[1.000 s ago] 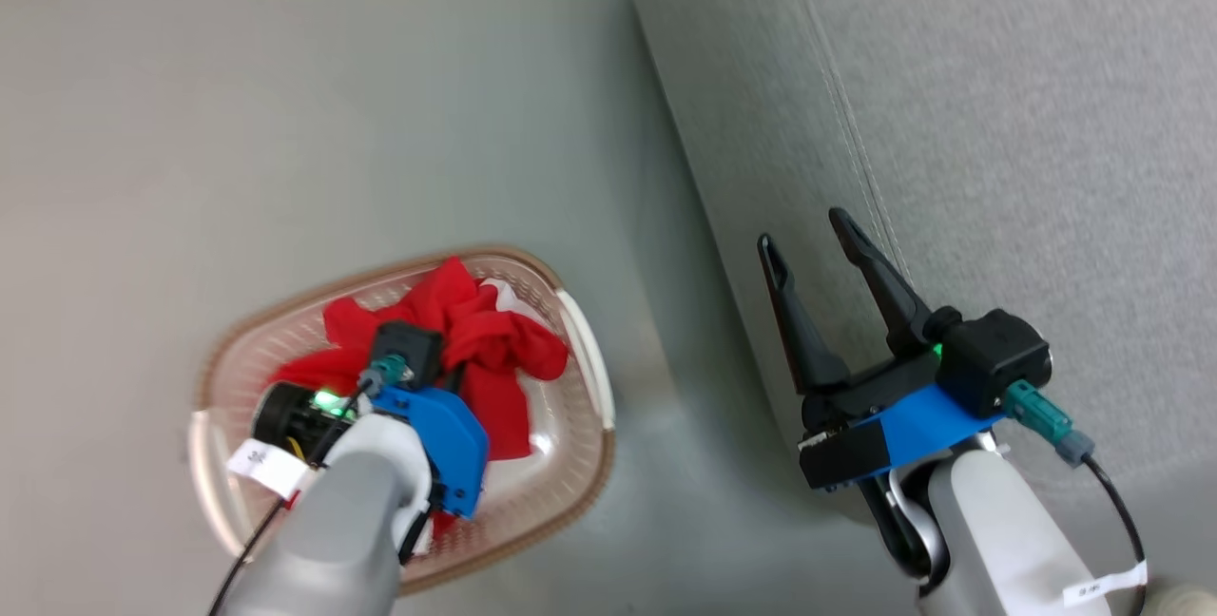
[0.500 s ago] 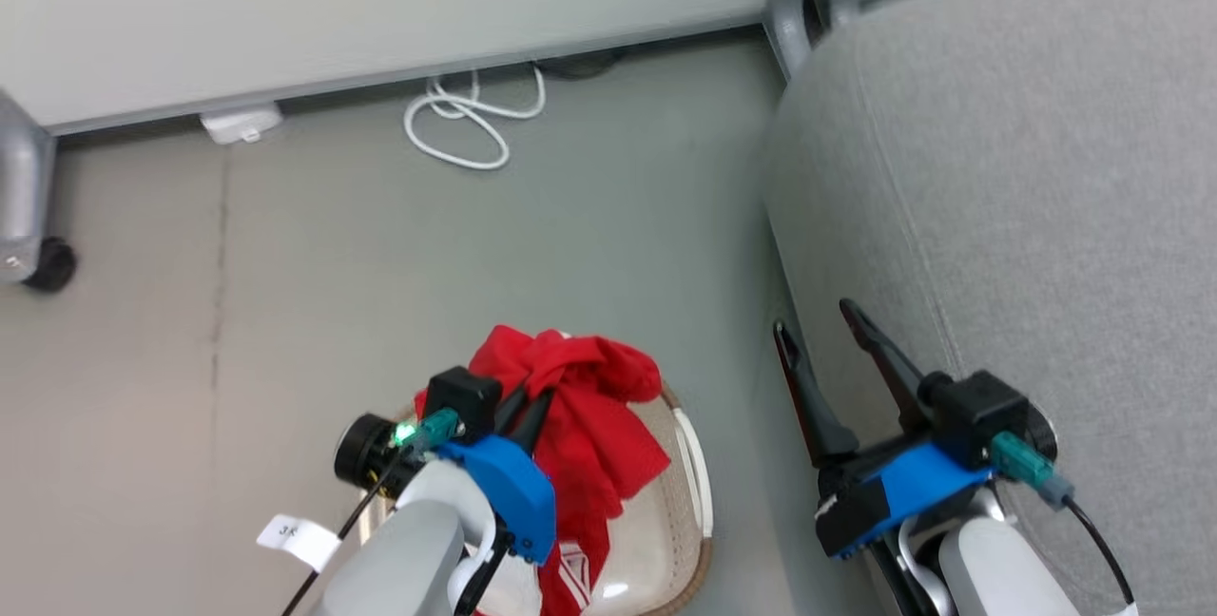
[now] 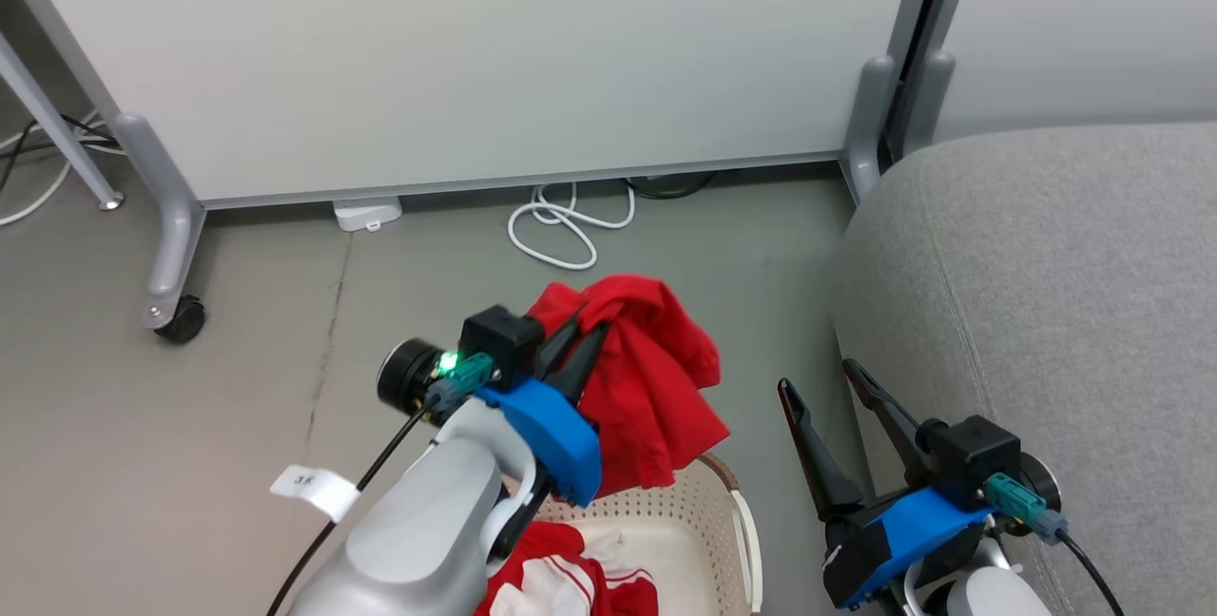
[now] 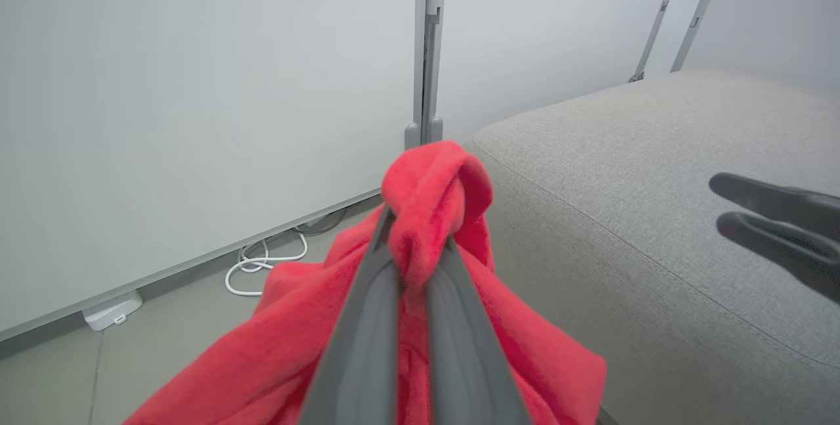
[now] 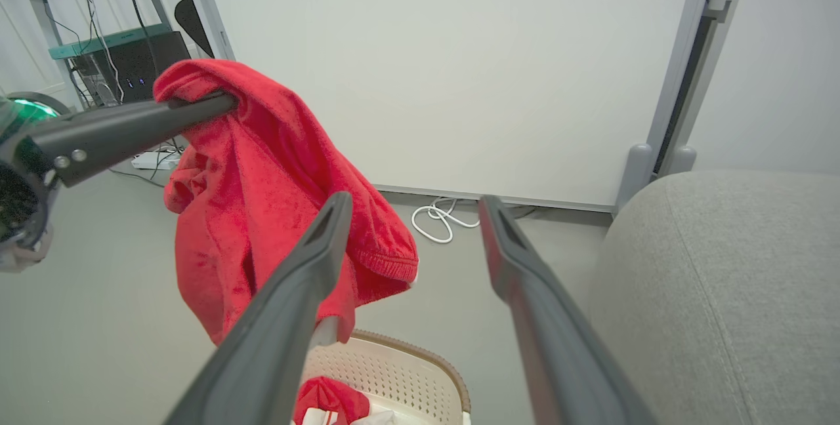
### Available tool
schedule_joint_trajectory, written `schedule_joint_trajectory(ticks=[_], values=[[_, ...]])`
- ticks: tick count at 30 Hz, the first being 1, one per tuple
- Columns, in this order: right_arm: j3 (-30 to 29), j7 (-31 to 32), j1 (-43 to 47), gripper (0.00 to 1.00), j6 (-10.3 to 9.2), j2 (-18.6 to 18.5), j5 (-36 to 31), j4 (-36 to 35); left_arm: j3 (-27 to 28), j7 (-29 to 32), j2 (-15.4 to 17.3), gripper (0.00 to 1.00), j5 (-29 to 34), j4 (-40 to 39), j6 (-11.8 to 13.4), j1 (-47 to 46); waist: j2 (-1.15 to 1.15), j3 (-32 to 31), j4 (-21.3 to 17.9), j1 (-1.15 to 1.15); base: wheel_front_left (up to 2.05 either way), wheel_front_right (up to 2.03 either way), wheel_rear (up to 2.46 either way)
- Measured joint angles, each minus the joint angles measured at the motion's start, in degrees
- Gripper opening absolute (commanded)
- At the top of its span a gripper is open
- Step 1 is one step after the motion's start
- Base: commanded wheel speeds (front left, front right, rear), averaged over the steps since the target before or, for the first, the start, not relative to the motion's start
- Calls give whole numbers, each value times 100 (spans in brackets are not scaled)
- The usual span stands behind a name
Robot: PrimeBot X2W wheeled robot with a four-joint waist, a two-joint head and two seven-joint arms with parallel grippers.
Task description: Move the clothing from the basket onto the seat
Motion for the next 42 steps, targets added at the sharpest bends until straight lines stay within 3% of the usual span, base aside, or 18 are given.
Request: schedule_joint_trajectory(ticks=[13, 23, 33, 41, 42], values=[[52, 172, 202, 100, 1, 0, 37, -142, -492, 331, -122, 0, -275, -301, 0, -974, 0, -245, 250, 1, 0, 0, 0], [288, 312, 23, 100, 0, 0, 20, -163, -671, 282, -147, 0, -489, -236, 0, -1087, 0, -200, 186, 2, 0, 0, 0], [656, 793, -865, 100, 1, 1, -58, 700, -960, 227, -151, 0, -760, -357, 38, -1165, 0, -163, 186, 2, 0, 0, 0], [911, 835, -1417, 100, 1, 1, 108, 1578, -1272, 204, -155, 0, -1027, -503, 110, -1218, 0, -232, 270, 2, 0, 0, 0], [940, 828, -1468, 87, 1, 1, 141, 1683, -1303, 203, -154, 0, -1050, -512, 136, -1223, 0, -243, 281, 1, 0, 0, 0]])
